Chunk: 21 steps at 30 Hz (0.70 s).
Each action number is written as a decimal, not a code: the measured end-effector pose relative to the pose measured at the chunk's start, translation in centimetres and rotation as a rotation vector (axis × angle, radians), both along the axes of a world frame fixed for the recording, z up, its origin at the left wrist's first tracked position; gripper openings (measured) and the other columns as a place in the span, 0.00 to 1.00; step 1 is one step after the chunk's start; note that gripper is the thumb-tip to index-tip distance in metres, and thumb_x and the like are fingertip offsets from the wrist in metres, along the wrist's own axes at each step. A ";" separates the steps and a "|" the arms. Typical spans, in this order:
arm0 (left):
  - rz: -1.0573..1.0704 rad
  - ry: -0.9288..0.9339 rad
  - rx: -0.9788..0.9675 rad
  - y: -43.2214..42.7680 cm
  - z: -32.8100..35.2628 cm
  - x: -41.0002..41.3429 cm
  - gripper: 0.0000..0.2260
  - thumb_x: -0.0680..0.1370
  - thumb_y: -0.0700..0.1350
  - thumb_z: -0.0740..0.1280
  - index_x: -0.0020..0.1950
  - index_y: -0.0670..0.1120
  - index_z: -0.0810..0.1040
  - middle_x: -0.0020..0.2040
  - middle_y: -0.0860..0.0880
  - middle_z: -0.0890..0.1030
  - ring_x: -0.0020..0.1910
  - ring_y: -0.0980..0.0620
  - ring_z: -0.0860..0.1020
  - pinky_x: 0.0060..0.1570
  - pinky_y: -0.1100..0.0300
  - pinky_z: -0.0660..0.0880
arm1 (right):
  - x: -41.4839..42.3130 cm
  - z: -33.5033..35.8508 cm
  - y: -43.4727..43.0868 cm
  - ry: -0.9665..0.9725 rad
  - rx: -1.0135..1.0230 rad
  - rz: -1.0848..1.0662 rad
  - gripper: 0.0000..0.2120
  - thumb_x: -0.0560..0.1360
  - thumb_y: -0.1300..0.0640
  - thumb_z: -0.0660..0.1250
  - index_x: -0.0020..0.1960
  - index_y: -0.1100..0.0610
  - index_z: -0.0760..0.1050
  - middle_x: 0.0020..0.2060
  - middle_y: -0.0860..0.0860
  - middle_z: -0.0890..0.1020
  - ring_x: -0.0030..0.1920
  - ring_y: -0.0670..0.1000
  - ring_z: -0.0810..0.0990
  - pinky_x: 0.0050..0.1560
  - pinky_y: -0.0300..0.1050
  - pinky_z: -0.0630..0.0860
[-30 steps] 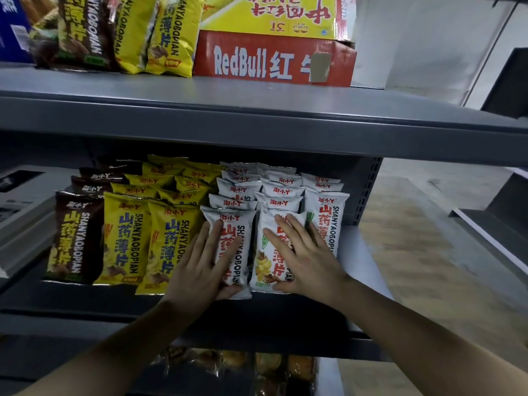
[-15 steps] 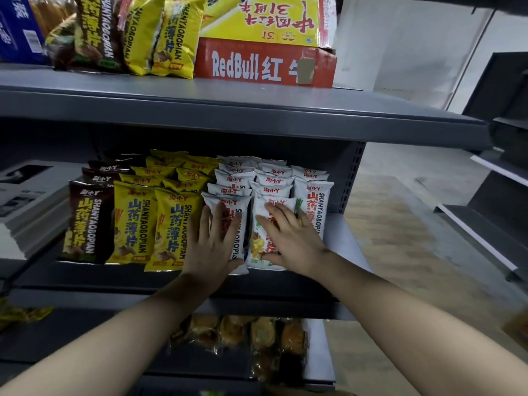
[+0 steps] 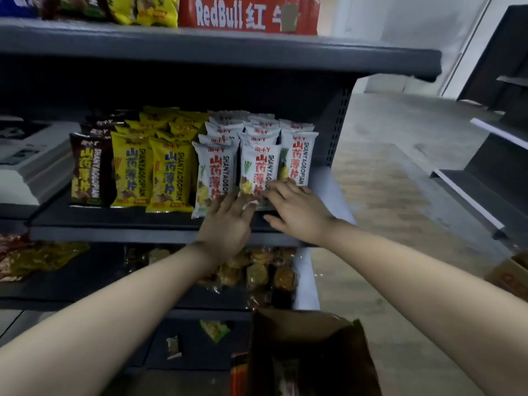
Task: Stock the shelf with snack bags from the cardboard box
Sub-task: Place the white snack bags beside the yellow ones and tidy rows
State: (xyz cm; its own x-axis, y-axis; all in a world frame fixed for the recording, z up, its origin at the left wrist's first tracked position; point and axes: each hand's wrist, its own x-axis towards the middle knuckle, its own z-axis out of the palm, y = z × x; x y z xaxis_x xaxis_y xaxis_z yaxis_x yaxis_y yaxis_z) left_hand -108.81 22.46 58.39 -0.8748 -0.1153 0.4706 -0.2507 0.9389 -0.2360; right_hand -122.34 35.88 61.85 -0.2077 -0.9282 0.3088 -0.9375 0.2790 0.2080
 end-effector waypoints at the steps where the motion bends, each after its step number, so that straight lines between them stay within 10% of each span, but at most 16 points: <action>1: -0.033 -0.005 0.004 0.8 -0.2 0.1 0.20 0.67 0.42 0.72 0.58 0.40 0.79 0.59 0.40 0.79 0.60 0.38 0.77 0.53 0.42 0.75 | 0.1 -0.2 0.7 -0.009 0.007 -0.001 0.26 0.78 0.43 0.59 0.72 0.55 0.65 0.72 0.53 0.65 0.71 0.56 0.65 0.64 0.54 0.67; 5: -0.193 0.041 0.079 4.5 -1.5 0.5 0.18 0.73 0.44 0.58 0.56 0.40 0.80 0.56 0.42 0.80 0.57 0.41 0.78 0.53 0.48 0.74 | 0.8 -1.8 4.0 -0.027 0.006 0.029 0.27 0.74 0.42 0.55 0.65 0.57 0.73 0.64 0.54 0.75 0.62 0.57 0.75 0.53 0.52 0.75; 12: -0.331 0.037 0.110 10.4 -6.9 1.7 0.10 0.72 0.39 0.62 0.51 0.40 0.77 0.45 0.43 0.78 0.43 0.43 0.76 0.41 0.52 0.69 | 2.5 -6.8 10.7 0.013 -0.063 0.176 0.16 0.74 0.49 0.60 0.53 0.58 0.79 0.49 0.54 0.80 0.47 0.56 0.80 0.44 0.50 0.74; 21: -0.023 -0.555 0.583 15.1 -14.6 2.6 0.08 0.78 0.42 0.59 0.56 0.44 0.72 0.56 0.46 0.74 0.54 0.45 0.75 0.49 0.51 0.75 | 4.2 -16.1 16.7 -0.343 0.114 0.151 0.12 0.74 0.49 0.57 0.48 0.57 0.70 0.40 0.54 0.75 0.38 0.57 0.77 0.31 0.48 0.73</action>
